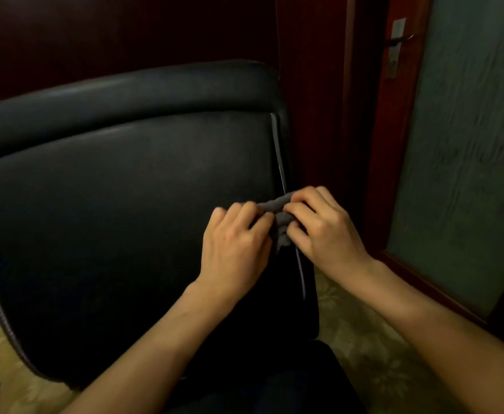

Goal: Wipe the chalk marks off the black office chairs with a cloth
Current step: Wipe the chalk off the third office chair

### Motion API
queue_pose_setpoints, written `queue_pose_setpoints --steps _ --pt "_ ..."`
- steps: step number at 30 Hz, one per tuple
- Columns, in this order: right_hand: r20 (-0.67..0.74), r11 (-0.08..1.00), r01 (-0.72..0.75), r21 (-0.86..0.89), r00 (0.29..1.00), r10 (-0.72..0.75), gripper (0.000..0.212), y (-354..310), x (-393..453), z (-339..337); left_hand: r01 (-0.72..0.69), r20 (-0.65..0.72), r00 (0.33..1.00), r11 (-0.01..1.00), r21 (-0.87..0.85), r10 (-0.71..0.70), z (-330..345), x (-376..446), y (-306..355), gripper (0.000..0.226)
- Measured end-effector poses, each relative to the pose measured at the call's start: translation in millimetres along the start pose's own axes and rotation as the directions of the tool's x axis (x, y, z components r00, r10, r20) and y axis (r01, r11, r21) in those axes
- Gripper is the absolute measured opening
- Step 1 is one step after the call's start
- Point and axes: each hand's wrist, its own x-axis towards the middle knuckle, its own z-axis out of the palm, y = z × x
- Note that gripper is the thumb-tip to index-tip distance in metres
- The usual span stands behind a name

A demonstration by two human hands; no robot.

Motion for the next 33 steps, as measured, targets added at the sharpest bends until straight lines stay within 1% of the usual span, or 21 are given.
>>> queue_pose_setpoints --steps 2,4,5,7,9,13,15,18,21,24,26,28,30,33 --pt "-0.044 1.0 -0.004 -0.014 0.999 0.003 0.017 3 25 -2 0.023 -0.031 0.999 0.999 0.045 -0.022 -6 20 -8 0.023" --pt "-0.113 0.998 -0.042 -0.046 0.993 0.037 0.018 8 56 -1 0.089 -0.08 0.993 0.993 0.082 -0.082 -11 48 -17 0.022" --pt "-0.128 0.996 -0.061 -0.067 0.99 0.052 0.017 10 67 0 0.122 -0.093 0.989 0.988 0.09 -0.113 -13 59 -20 0.023" --pt "-0.114 0.992 -0.079 -0.099 0.991 0.067 0.016 10 72 5 0.157 -0.1 0.984 0.983 0.09 -0.148 -11 67 -20 0.021" --pt "-0.092 0.993 -0.069 -0.092 0.994 0.061 0.013 8 57 10 0.155 -0.106 0.984 0.984 0.082 -0.146 -3 54 -16 0.019" --pt "-0.112 0.996 -0.06 -0.073 0.992 0.052 0.017 0 7 13 0.157 -0.095 0.983 0.988 0.012 -0.155 13 7 7 0.018" --pt "-0.104 0.995 -0.072 -0.064 0.992 0.066 0.018 -8 -18 14 0.151 -0.066 0.986 0.988 -0.01 -0.152 15 -14 18 0.019" --pt "-0.045 0.995 -0.086 -0.047 0.996 0.083 0.018 -21 -42 11 0.108 0.001 0.994 0.994 -0.033 -0.108 12 -36 25 0.023" --pt "0.002 0.997 -0.03 -0.065 1.0 0.03 0.016 -15 -16 1 0.083 -0.011 0.996 0.996 -0.01 -0.083 2 -17 13 0.021" --pt "-0.04 0.994 -0.02 -0.105 0.999 0.016 0.012 -3 41 -5 0.187 -0.071 0.98 0.982 0.034 -0.185 -11 30 -3 0.026" --pt "-0.025 0.991 -0.028 -0.127 0.999 0.025 0.011 -1 61 -2 0.219 -0.048 0.975 0.975 0.03 -0.218 -14 45 -7 0.03" --pt "-0.017 0.992 -0.039 -0.124 0.999 0.038 0.011 -1 48 5 0.209 -0.037 0.977 0.977 0.036 -0.208 -8 37 -4 0.025" --pt "-0.03 0.993 -0.056 -0.102 0.998 0.053 0.014 -4 13 12 0.182 -0.036 0.983 0.983 0.034 -0.181 3 12 6 0.018" --pt "-0.025 0.995 -0.075 -0.071 0.997 0.074 0.021 -13 -46 23 0.135 0.003 0.991 0.991 -0.021 -0.135 21 -38 25 0.017"
